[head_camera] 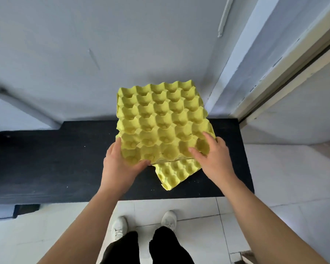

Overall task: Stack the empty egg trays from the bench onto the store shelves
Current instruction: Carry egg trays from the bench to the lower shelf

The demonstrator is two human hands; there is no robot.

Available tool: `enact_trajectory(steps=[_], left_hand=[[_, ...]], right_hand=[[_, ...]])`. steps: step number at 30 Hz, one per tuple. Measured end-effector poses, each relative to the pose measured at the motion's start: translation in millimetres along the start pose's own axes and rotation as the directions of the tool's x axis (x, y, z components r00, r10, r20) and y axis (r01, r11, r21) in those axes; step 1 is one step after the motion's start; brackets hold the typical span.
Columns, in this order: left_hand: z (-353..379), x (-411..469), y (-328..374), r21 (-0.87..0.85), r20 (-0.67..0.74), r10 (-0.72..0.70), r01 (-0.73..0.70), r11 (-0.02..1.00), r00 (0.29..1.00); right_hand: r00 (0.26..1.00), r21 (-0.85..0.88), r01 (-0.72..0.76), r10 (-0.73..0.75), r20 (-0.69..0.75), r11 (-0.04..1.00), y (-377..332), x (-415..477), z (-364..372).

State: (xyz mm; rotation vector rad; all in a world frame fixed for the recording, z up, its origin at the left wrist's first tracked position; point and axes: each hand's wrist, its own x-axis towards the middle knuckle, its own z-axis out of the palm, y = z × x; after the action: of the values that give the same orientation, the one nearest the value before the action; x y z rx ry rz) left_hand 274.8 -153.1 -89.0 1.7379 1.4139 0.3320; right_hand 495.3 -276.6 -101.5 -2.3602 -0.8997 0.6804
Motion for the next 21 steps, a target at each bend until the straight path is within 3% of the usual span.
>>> enact_trajectory(steps=[9, 21], left_hand=[[-161.6, -57.5, -35.8, -0.038, -0.243, -0.017, 0.008, 0.999, 0.970], [-414.7, -159.1, -168.8, -0.085, -0.516, -0.041, -0.003, 0.996, 0.856]], right_hand=[[0.968, -0.045, 0.252, -0.251, 0.026, 0.967, -160.7, -59.8, 27.5], [0.838, 0.012, 0.544, -0.544, 0.040, 0.839, -392.6, -207.9, 154.5]])
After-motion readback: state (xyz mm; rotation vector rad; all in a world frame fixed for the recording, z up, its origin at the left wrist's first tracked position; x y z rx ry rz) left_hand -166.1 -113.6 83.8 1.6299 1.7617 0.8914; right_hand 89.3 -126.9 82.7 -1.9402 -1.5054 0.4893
